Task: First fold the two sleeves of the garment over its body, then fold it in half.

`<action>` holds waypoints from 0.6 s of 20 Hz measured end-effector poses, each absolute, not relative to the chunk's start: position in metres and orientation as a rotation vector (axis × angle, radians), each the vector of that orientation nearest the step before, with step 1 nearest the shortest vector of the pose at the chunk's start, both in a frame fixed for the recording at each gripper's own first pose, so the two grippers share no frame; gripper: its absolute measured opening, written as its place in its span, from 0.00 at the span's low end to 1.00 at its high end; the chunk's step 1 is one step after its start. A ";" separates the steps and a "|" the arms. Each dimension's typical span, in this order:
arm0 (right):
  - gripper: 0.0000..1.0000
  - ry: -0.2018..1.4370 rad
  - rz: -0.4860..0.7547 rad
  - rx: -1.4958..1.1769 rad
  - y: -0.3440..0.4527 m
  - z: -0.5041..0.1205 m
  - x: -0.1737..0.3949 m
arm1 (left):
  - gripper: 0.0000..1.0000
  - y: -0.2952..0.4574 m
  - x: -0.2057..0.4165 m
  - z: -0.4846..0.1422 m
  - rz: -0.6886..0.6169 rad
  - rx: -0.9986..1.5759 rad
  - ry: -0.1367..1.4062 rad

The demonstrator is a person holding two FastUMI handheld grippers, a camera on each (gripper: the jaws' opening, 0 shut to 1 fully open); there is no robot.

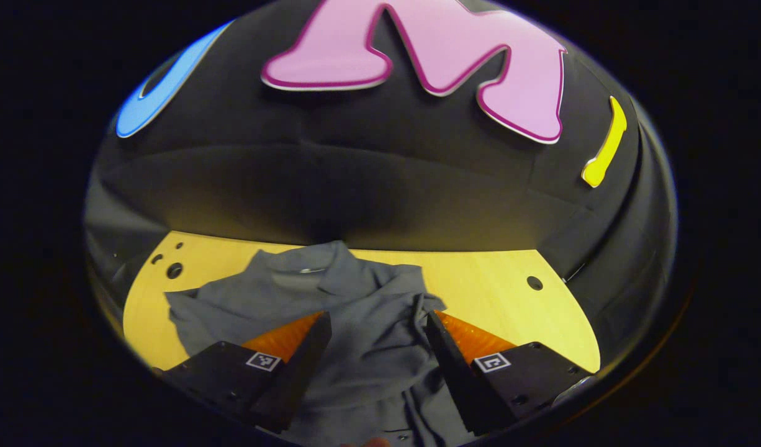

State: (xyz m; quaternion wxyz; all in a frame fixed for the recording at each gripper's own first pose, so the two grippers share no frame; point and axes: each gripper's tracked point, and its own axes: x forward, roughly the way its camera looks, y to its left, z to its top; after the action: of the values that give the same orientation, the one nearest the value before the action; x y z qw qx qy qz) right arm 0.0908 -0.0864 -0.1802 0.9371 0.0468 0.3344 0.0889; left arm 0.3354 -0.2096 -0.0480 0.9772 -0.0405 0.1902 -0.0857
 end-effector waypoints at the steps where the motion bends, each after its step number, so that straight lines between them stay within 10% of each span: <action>1: 0.99 0.690 0.196 0.093 -0.080 -0.182 0.090 | 0.96 -0.192 0.320 -0.049 -0.157 -0.089 0.387; 12: 0.99 0.867 0.396 0.105 0.011 -0.228 0.049 | 0.96 -0.009 0.074 -0.193 0.145 -0.197 0.656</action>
State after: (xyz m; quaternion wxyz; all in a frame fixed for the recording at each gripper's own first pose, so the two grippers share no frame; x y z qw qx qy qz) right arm 0.0492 0.0109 -0.2283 0.8873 0.0503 0.4169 0.1905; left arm 0.0736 -0.0091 -0.1932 0.9393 -0.0963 0.3214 0.0712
